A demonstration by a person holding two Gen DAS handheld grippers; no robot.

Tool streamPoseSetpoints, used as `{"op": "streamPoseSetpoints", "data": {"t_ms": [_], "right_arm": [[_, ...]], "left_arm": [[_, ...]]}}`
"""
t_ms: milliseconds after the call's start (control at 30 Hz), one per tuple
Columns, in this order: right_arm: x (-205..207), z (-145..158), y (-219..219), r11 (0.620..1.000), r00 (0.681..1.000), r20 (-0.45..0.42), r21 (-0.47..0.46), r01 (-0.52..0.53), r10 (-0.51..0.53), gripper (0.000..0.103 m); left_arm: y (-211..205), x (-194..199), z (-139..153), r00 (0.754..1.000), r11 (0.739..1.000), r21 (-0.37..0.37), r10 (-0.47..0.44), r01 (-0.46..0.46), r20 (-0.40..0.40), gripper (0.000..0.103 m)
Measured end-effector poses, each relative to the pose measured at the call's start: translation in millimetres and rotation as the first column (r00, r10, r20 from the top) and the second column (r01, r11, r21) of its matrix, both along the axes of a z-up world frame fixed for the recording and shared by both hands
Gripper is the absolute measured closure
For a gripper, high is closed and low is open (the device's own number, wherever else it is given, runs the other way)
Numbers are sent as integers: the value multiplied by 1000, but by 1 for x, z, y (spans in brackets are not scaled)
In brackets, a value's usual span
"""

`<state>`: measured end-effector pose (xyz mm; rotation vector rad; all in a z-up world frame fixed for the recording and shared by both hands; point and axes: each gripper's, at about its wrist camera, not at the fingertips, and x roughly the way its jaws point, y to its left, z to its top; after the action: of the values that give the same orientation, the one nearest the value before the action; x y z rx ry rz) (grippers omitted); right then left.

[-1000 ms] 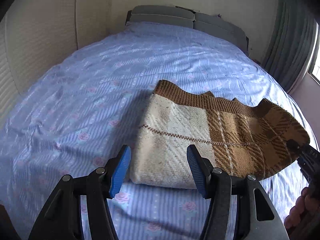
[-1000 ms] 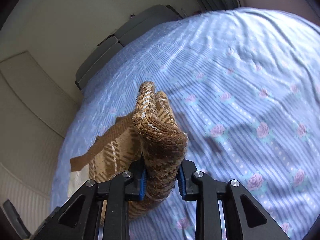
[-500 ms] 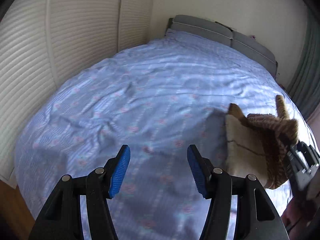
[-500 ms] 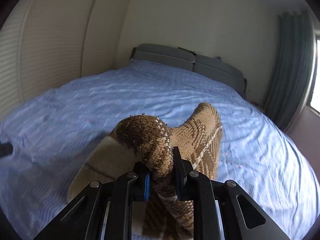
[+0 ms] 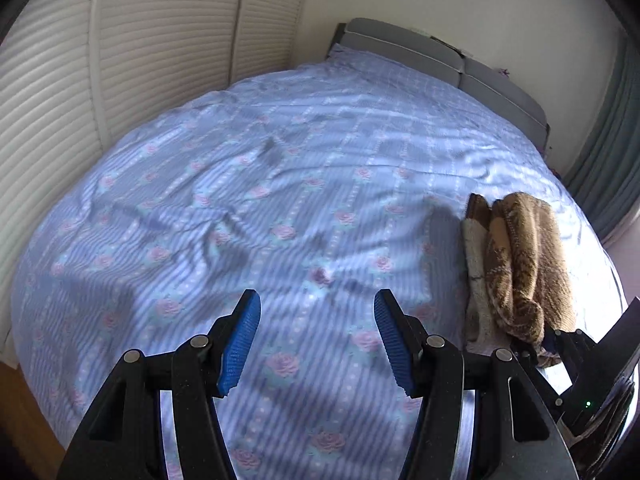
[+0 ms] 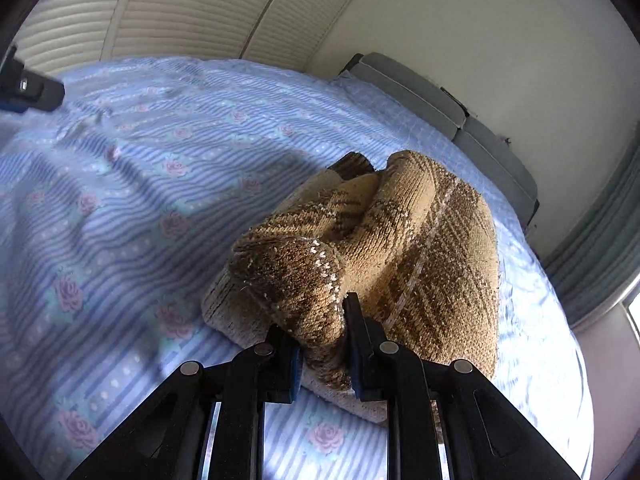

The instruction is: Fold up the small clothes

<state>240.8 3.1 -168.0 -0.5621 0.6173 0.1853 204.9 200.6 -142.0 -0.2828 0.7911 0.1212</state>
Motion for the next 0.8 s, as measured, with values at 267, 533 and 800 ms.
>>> {"op": "streamPoseSetpoints", "data": {"t_ms": [267,533,800], "right_arm": [[-22,13,-11,995,998,44,90,-39,35,53],[-34,34,-61,955,997,41,293,51,-66,53],[-23,43,-115,903,974,37,386,191,-222,53]], "left_arm": [[-46,33,26,982,982,38,-185,183,40,45],[-99,70,45,926,927,61,-374,371,51,45],[-150,139,24,871,870,-27,-491,491,11,63]]}}
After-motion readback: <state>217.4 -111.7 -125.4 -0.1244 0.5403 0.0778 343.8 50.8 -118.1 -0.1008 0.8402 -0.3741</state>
